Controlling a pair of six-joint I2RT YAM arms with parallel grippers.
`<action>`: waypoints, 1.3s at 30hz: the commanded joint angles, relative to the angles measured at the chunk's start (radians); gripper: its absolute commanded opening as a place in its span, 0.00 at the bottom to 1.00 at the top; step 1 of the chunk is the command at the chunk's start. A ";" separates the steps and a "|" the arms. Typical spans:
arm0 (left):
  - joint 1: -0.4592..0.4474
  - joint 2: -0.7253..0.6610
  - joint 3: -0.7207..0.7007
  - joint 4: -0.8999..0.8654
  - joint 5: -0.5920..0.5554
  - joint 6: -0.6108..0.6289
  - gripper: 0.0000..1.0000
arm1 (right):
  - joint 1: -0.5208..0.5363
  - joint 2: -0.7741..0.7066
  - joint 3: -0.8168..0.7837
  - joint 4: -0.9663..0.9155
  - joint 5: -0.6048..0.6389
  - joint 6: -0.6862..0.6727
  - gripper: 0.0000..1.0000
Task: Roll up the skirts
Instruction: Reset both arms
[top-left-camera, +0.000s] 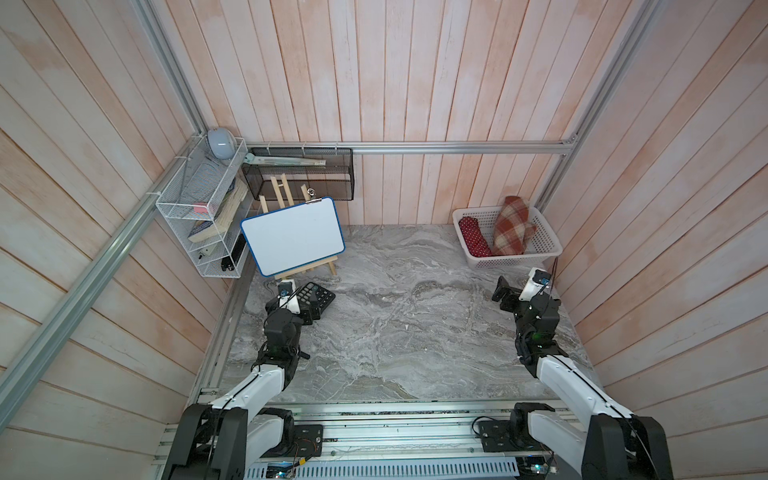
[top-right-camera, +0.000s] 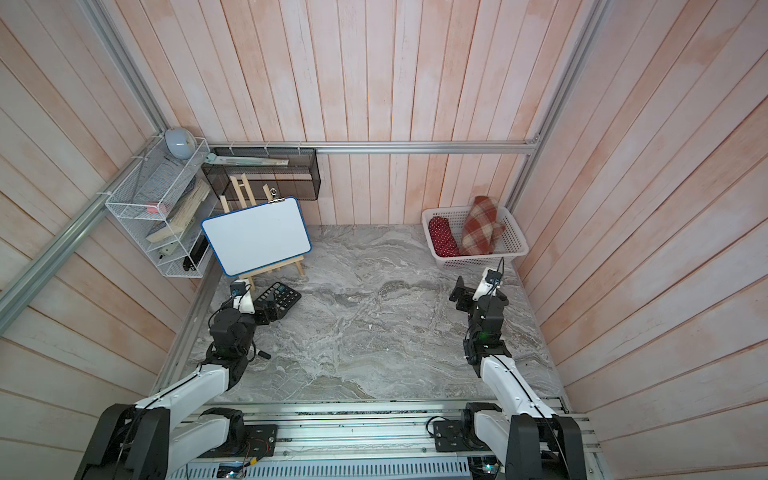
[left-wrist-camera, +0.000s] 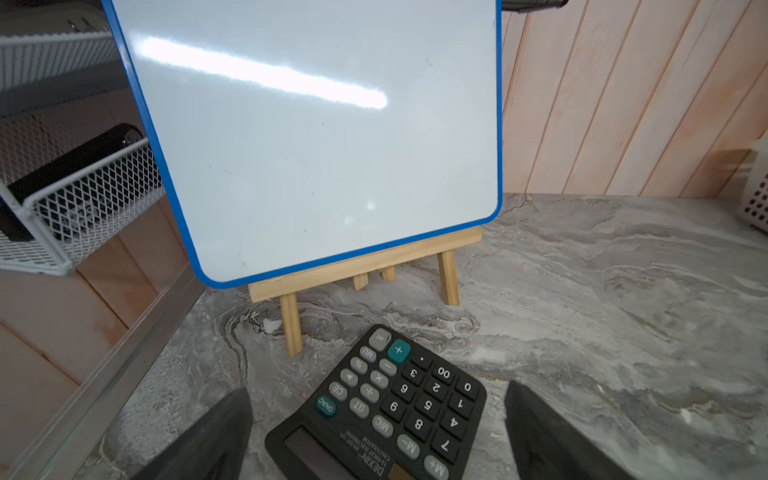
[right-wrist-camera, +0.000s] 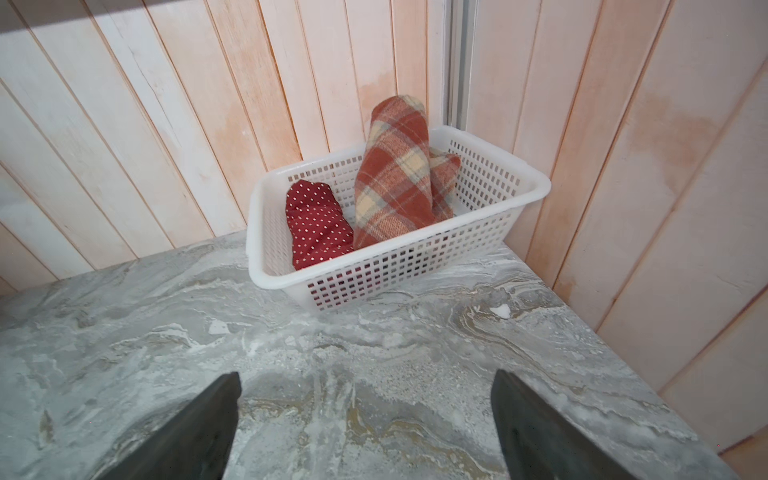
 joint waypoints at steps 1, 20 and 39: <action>0.003 0.042 0.001 0.197 0.000 0.030 0.99 | -0.024 0.021 -0.004 0.061 -0.006 -0.038 0.98; 0.103 0.400 -0.012 0.511 0.140 0.016 1.00 | -0.106 0.366 -0.069 0.484 -0.256 -0.099 0.98; 0.130 0.401 -0.021 0.524 0.302 0.043 1.00 | -0.081 0.508 -0.183 0.823 -0.370 -0.161 0.98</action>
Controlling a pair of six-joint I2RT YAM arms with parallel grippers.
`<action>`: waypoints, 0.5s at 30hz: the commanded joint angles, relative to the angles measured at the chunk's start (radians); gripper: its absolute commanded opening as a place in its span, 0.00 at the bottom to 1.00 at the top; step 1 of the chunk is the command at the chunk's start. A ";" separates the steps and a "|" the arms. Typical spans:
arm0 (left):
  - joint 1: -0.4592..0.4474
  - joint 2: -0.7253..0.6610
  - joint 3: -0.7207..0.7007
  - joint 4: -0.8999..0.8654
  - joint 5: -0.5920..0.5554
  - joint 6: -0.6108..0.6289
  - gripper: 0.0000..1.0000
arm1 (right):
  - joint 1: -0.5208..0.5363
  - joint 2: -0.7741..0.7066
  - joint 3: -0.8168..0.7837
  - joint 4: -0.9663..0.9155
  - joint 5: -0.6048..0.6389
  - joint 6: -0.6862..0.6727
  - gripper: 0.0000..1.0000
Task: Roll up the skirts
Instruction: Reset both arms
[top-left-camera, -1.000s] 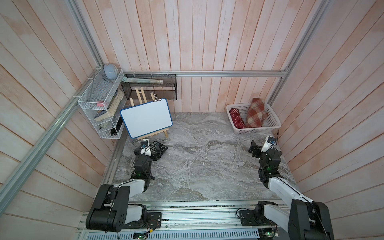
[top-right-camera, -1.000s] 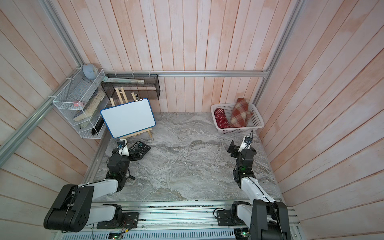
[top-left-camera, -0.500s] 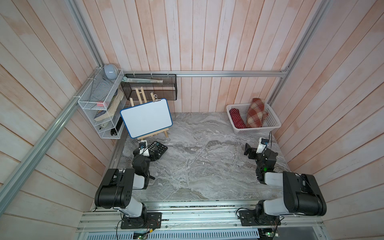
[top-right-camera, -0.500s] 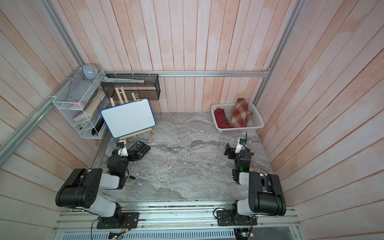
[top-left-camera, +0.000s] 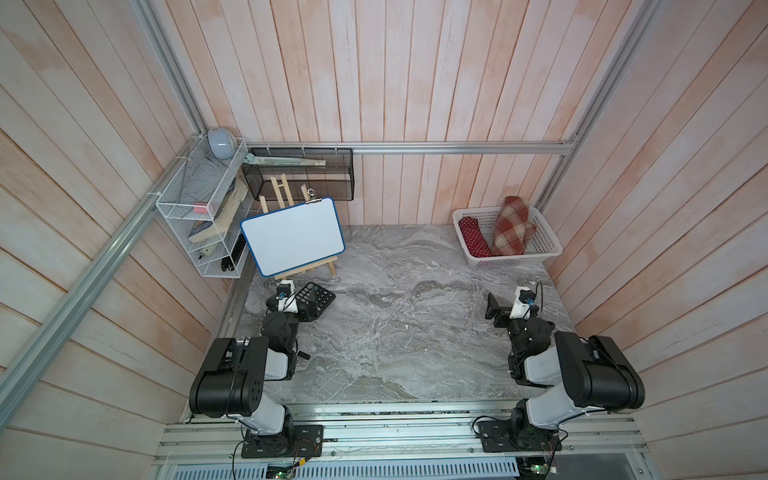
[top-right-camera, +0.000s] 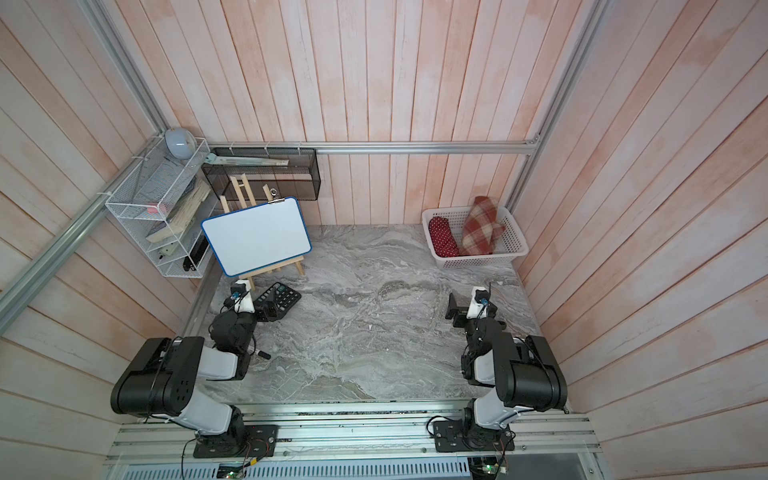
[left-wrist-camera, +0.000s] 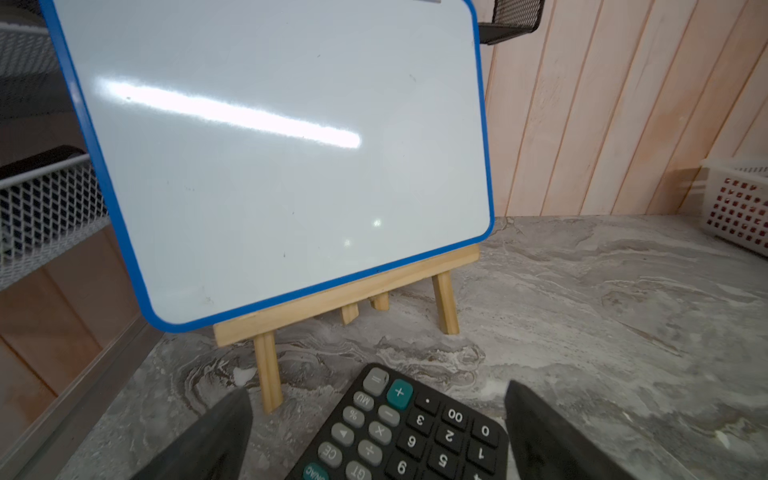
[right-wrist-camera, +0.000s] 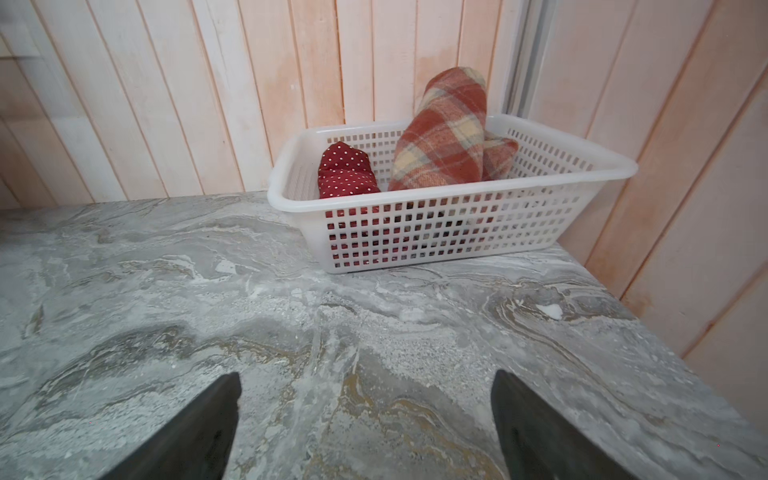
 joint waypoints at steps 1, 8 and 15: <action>0.003 0.003 0.015 -0.060 0.030 0.004 1.00 | 0.004 0.004 0.025 0.013 -0.068 -0.028 0.98; 0.006 0.002 0.036 -0.096 -0.040 -0.024 1.00 | 0.004 0.008 0.033 0.007 -0.063 -0.022 0.98; 0.007 0.003 0.037 -0.096 -0.040 -0.024 1.00 | 0.010 0.007 0.034 0.001 -0.053 -0.026 0.98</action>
